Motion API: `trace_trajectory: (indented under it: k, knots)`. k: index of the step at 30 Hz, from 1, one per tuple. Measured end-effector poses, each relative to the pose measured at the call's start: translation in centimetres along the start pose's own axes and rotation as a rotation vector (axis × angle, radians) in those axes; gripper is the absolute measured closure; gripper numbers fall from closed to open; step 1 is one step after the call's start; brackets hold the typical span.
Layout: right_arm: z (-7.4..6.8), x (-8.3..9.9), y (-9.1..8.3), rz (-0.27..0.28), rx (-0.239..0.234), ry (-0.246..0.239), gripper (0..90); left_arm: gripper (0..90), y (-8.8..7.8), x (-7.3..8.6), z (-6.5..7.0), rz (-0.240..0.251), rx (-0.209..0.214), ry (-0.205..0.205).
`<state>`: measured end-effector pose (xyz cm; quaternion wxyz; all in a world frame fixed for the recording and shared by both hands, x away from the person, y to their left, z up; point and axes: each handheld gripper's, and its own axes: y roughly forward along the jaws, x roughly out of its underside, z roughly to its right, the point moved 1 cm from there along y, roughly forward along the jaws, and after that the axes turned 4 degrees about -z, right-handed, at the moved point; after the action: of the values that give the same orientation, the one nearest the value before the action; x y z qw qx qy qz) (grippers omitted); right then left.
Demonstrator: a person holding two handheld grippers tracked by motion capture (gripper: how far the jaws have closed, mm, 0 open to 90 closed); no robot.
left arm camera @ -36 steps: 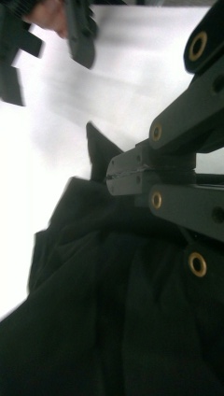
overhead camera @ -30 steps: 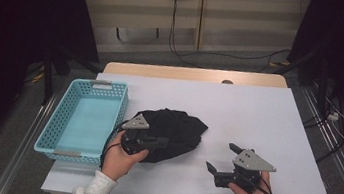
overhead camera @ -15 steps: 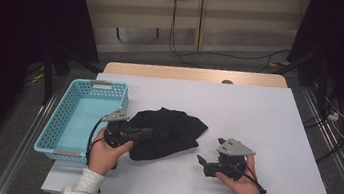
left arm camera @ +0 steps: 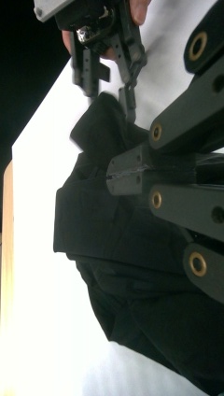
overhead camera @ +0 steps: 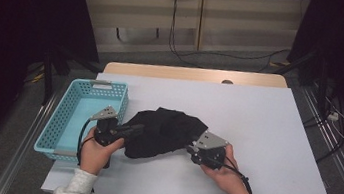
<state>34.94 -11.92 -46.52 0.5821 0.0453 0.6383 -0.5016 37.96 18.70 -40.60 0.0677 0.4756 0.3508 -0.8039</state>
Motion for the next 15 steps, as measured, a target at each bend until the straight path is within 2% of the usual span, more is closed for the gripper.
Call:
trace_trajectory:
  k: [2,3,5,8,12,15]
  knots:
    - [-0.1,-0.3,0.2,-0.015,-0.011,-0.017,82.9,90.0,-0.3,0.0,-0.1,0.003,-0.010,0.001]
    - [-0.1,-0.3,0.2,-0.018,-0.028,-0.011,85.2,90.0,-0.4,0.0,-0.2,0.010,-0.012,-0.001]
    - [0.3,-0.4,-0.4,-0.010,-0.055,0.017,86.6,90.0,-0.9,0.0,-0.3,0.021,-0.017,-0.003]
    - [1.4,-0.5,-1.8,0.029,-0.064,0.090,87.2,90.0,-1.2,-0.3,-0.2,0.045,-0.013,-0.001]
    - [2.0,-0.5,-3.5,0.050,-0.064,0.096,87.4,90.0,-0.9,-0.5,0.3,0.063,0.000,0.009]
    - [2.8,-0.4,-5.3,0.090,-0.066,0.128,87.4,90.0,-0.2,-0.7,0.8,0.057,0.012,0.024]
